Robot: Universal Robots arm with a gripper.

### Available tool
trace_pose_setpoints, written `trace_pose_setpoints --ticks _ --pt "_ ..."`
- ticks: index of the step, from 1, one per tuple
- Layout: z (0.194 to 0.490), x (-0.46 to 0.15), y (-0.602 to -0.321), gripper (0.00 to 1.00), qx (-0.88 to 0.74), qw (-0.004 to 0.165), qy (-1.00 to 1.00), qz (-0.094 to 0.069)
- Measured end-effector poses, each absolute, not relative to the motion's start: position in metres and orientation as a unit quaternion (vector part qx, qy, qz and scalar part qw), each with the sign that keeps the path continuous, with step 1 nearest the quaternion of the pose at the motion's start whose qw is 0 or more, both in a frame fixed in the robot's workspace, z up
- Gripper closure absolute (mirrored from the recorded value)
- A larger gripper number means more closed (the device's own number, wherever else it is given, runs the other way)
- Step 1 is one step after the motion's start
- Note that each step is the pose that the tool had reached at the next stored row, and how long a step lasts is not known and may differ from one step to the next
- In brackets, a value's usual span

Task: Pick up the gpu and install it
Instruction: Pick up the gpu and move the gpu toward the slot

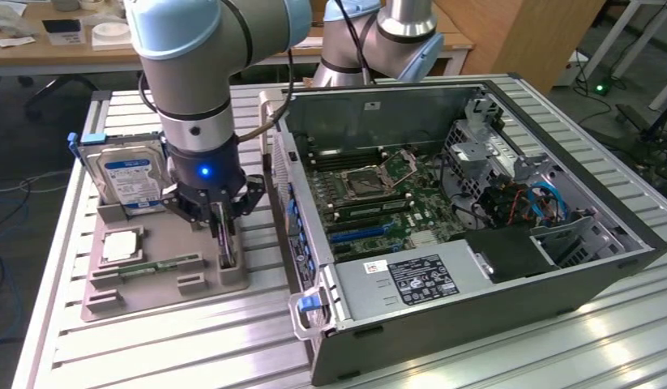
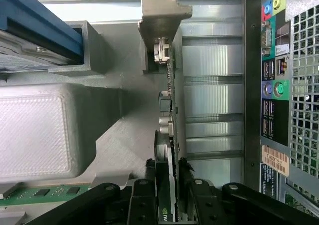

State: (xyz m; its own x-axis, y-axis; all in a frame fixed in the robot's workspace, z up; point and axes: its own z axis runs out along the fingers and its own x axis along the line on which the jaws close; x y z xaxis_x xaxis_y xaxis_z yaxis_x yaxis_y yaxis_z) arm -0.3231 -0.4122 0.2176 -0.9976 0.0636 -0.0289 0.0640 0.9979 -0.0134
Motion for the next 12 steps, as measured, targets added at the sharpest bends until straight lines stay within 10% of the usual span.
trace_pose_setpoints --ticks 12 --pt "0.2176 -0.3219 -0.4122 0.70 0.032 0.014 0.999 -0.008"
